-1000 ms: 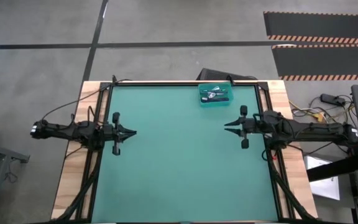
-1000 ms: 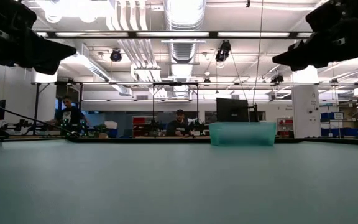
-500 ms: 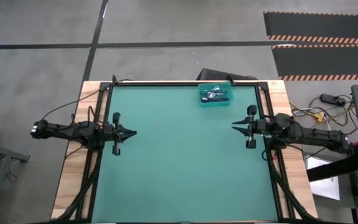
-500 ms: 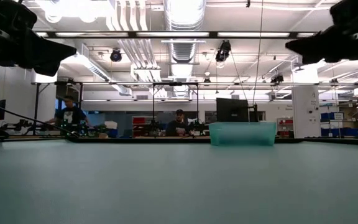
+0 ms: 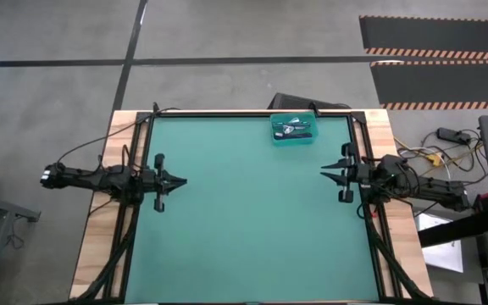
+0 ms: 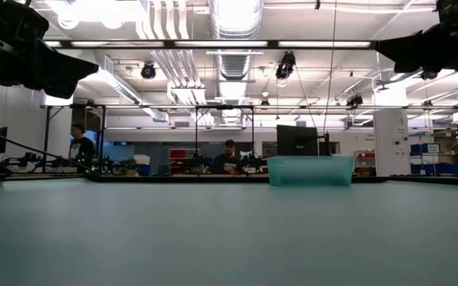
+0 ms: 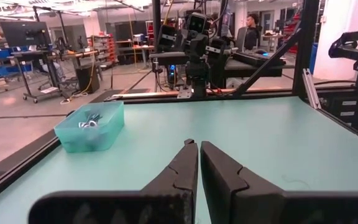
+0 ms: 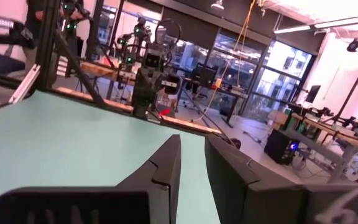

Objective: Pick and place USB-C Cables
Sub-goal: Return to Home Position

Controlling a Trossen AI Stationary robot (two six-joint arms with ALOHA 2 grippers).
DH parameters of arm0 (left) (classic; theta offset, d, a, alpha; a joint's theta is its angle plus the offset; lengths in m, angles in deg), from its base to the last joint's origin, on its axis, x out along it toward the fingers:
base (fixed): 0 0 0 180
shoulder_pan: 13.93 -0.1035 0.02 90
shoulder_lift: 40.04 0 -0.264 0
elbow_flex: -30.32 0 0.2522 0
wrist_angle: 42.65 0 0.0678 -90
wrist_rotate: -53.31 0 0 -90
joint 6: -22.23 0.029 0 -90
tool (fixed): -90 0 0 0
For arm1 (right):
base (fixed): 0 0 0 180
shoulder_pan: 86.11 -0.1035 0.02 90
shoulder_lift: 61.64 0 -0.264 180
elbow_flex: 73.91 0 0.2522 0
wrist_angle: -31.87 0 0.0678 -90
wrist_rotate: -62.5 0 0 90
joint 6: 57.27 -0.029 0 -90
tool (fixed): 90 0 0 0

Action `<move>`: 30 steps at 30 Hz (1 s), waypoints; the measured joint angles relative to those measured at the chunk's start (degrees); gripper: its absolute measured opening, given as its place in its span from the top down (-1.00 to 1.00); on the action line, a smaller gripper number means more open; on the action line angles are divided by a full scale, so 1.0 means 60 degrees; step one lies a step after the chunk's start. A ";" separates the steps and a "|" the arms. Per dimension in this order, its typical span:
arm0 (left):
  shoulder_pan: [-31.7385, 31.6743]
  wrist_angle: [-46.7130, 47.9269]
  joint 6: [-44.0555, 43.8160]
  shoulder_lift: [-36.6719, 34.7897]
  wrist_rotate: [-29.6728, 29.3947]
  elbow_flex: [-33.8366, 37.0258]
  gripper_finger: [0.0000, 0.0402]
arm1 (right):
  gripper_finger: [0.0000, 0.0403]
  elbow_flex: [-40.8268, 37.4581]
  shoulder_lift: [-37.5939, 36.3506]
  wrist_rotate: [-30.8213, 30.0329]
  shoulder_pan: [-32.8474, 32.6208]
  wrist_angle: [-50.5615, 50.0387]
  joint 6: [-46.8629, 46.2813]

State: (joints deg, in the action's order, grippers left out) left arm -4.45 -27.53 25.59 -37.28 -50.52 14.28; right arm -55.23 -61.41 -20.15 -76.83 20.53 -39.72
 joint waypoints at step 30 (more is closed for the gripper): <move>-0.0001 0.0000 0.0004 0.0249 -0.0007 0.0004 0.98 | 0.69 -0.0706 0.0171 0.1021 0.0000 0.0630 -0.1430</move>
State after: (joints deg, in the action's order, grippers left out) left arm -4.46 -27.53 25.61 -35.78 -50.56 14.30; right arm -59.46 -60.39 -14.02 -76.83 24.31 -48.30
